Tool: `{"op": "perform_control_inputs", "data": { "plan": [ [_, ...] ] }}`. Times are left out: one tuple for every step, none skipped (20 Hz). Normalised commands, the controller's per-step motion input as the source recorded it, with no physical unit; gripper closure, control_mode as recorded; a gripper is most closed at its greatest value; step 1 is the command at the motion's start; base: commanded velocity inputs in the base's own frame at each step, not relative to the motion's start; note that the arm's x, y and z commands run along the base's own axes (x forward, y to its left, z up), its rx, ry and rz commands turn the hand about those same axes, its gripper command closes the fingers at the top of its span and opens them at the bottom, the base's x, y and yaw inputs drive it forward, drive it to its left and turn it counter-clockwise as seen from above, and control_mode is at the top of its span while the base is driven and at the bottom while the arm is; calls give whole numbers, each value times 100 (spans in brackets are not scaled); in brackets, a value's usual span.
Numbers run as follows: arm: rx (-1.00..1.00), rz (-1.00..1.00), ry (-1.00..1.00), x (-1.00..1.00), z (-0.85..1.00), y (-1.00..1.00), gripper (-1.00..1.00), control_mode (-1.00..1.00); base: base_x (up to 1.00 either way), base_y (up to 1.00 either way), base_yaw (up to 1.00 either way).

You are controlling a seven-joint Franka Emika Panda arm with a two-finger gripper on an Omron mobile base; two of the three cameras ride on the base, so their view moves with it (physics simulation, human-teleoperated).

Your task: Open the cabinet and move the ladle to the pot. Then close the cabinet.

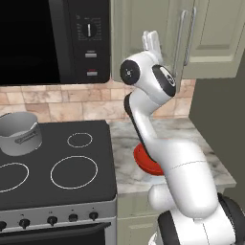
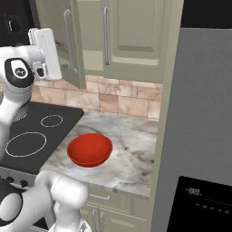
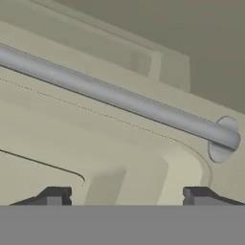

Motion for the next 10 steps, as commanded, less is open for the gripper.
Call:
{"op": "perform_control_inputs", "data": {
  "plan": [
    [0,6,0,53,0,-51,-100,-100,0,0,0],
    [0,6,0,51,0,-51,-100,-100,0,0,0],
    [0,6,0,51,0,-51,-100,-100,0,0,0],
    [0,6,0,52,0,-51,-100,-100,0,0,0],
    [0,7,0,54,0,-53,-100,-100,0,0,0],
    [0,7,0,55,0,-53,-100,-100,0,0,0],
    [0,7,0,55,0,-57,-100,-100,0,0,0],
    [0,9,0,62,0,-59,-100,-100,0,0,0],
    [0,9,0,59,0,-57,-100,-100,0,0,0],
    [0,9,0,59,0,-59,-100,-100,0,0,0]
  ]
}}
